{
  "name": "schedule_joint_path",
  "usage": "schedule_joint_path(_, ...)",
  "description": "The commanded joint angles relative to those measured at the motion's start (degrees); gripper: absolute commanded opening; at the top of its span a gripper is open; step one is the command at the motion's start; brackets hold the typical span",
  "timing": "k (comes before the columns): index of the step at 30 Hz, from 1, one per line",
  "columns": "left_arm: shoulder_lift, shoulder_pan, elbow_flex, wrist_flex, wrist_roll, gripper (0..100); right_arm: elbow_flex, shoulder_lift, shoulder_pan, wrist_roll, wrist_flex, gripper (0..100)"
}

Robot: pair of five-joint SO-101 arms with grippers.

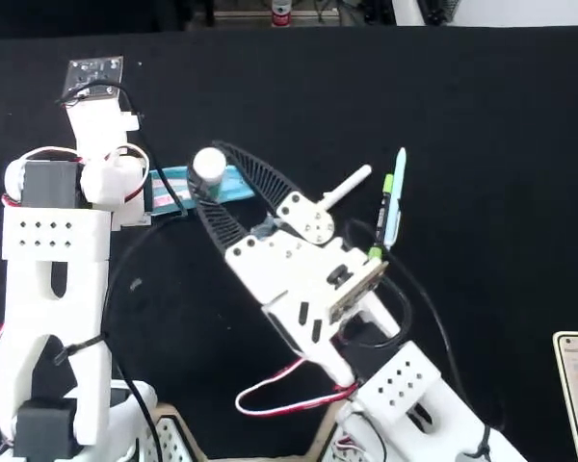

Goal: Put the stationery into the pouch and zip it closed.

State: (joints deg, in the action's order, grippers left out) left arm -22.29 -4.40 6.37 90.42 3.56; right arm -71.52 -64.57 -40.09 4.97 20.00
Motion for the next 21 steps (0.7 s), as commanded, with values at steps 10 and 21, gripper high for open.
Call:
schedule_joint_path(10,0.62,-0.57,1.8,0.53,0.53,3,6.37,5.76,1.05,-0.26,1.05,1.1)
schedule_joint_path(21,0.62,-1.01,1.8,0.62,0.53,3,0.66,12.53,1.05,-0.26,6.68,1.1)
